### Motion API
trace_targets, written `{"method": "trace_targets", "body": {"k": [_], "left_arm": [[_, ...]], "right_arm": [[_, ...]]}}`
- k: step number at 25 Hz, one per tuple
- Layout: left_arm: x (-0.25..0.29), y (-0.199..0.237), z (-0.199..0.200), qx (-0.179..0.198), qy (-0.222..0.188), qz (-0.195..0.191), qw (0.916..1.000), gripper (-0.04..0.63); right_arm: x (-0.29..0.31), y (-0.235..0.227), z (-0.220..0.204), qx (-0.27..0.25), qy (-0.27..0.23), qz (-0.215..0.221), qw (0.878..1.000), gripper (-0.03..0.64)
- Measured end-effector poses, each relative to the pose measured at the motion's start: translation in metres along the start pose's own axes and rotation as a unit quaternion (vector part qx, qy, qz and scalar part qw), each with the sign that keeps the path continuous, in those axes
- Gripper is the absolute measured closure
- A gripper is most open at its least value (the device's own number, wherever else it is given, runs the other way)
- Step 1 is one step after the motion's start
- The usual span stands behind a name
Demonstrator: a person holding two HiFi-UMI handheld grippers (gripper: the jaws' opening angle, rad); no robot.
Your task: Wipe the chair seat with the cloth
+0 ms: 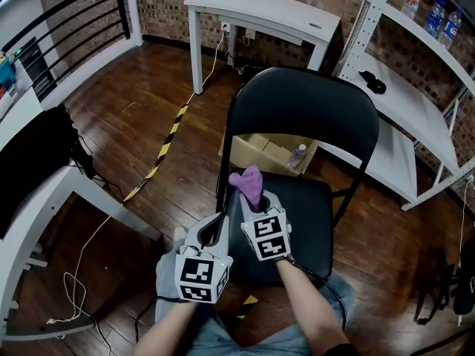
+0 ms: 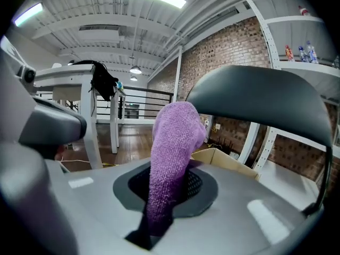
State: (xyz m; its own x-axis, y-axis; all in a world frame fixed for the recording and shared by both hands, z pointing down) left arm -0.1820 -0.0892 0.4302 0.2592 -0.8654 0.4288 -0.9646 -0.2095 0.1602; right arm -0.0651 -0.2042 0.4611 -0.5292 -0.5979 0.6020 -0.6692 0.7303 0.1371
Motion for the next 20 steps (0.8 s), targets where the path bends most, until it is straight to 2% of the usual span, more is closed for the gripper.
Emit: {"method": "trace_targets", "body": {"k": [8, 11, 15, 17, 20], "left_arm": [[0.022, 0.021, 0.011, -0.004, 0.005, 0.0, 1.0, 0.591], [0.025, 0.026, 0.012, -0.002, 0.008, -0.002, 1.0, 0.591], [0.023, 0.032, 0.012, -0.006, 0.011, -0.001, 0.9999, 0.591], [0.021, 0.035, 0.01, -0.007, 0.016, 0.001, 0.9998, 0.591], [0.02, 0.038, 0.006, -0.009, 0.026, 0.002, 0.9996, 0.591]], "right_arm": [[0.056, -0.023, 0.002, -0.089, 0.062, -0.019, 0.994, 0.571], [0.075, -0.03, 0.0, -0.159, 0.088, -0.035, 0.983, 0.571], [0.102, -0.043, -0.005, -0.239, 0.125, -0.047, 0.962, 0.571], [0.114, -0.048, -0.007, -0.261, 0.142, -0.051, 0.953, 0.571], [0.128, -0.052, -0.011, -0.269, 0.165, -0.048, 0.948, 0.571]]}}
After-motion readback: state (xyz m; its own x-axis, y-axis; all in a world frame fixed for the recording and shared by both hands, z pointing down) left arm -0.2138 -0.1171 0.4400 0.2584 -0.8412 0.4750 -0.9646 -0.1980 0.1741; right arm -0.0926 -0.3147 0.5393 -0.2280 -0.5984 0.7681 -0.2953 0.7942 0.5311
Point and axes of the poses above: the fingertips, and each gripper's own axes: x forward along the fingers, y to its left, z out of its top, the point moved 10 cm from there along -x, backward along the fingers, and after that the axes turned 13 degrees about y, right-handed, at the moved point
